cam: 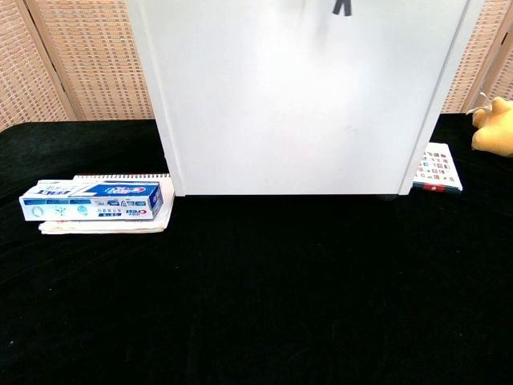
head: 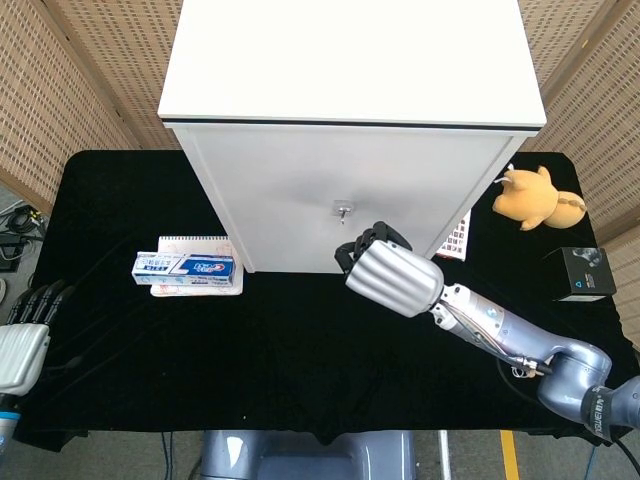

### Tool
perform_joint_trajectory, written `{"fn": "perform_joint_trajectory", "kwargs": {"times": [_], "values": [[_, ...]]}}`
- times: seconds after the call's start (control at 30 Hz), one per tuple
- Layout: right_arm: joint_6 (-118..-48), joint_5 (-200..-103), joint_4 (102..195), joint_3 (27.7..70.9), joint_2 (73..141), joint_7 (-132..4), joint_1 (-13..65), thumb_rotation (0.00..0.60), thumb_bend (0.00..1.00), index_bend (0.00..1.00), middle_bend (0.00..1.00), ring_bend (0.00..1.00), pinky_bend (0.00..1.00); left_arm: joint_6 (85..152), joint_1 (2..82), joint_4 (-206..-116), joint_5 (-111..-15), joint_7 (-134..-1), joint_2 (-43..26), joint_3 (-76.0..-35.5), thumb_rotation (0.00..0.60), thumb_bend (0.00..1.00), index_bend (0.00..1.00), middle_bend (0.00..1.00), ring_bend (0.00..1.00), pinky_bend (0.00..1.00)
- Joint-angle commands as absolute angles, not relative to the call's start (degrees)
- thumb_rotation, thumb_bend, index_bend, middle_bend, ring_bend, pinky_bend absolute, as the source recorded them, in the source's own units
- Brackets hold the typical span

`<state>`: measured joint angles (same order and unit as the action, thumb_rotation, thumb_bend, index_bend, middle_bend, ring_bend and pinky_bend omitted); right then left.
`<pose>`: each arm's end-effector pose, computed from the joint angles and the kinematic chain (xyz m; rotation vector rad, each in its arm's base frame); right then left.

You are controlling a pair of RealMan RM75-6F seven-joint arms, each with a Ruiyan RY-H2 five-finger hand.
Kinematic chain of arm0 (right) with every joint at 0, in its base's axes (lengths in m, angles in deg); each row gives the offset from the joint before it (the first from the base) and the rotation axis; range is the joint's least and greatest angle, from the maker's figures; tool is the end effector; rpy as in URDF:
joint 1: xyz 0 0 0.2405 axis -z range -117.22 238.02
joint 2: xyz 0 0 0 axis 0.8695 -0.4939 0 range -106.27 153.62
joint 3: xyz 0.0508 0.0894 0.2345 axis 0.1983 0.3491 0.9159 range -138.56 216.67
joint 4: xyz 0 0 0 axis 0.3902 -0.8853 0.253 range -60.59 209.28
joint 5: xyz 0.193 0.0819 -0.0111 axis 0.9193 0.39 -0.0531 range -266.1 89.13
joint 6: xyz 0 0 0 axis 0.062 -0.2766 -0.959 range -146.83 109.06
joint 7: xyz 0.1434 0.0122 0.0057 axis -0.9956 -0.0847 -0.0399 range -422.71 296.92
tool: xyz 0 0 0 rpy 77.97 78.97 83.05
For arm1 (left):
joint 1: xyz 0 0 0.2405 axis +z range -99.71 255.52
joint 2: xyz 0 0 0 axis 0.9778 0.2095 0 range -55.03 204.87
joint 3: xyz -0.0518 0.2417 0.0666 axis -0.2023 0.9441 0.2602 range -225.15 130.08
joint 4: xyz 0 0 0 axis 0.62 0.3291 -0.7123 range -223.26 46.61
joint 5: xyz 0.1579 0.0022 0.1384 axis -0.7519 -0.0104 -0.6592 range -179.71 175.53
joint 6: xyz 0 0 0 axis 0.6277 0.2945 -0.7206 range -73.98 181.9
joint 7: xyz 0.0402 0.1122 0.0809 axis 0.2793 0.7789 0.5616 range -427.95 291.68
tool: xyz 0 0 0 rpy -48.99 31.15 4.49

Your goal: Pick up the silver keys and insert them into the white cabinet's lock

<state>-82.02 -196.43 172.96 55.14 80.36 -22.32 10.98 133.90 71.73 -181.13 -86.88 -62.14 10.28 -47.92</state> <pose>-0.0295 -0.3283 0.1517 1.8764 0.7207 0.9415 -0.3157 0.1779 0.1388 -1.4883 -0.9251 -0.7651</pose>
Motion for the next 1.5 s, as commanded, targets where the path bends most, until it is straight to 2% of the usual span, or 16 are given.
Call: {"fn": "perform_joint_trajectory", "kwargs": {"times": [0.03, 0.4, 0.7, 1.5], "values": [[-80.9, -196.1, 172.8, 55.5, 80.7, -21.6, 10.2, 0.6, 0.6, 0.7, 0.92, 0.9, 1.0, 133.7, 71.6, -181.1, -86.8, -61.8, 10.1, -47.9, 0.6, 0.0, 0.0, 0.0, 0.0, 0.0], [-76.4, -194.9, 171.1, 56.1, 84.4, -20.1, 6.3, 0.6, 0.59, 0.71, 0.92, 0.9, 1.0, 133.5, 71.5, -180.8, -85.8, -62.1, 10.1, -48.2, 0.6, 0.0, 0.0, 0.0, 0.0, 0.0], [-75.4, -193.1, 169.3, 57.2, 86.5, -17.3, 4.9, 0.6, 0.58, 0.71, 0.92, 0.9, 1.0, 133.3, 71.4, -180.5, -85.3, -62.8, 10.3, -48.5, 0.6, 0.0, 0.0, 0.0, 0.0, 0.0], [-73.8, -189.2, 169.3, 57.0, 87.0, -12.5, 4.4, 0.6, 0.58, 0.71, 0.92, 0.9, 1.0, 133.5, 71.4, -180.4, -85.1, -63.5, 10.6, -48.5, 0.6, 0.0, 0.0, 0.0, 0.0, 0.0]]}}
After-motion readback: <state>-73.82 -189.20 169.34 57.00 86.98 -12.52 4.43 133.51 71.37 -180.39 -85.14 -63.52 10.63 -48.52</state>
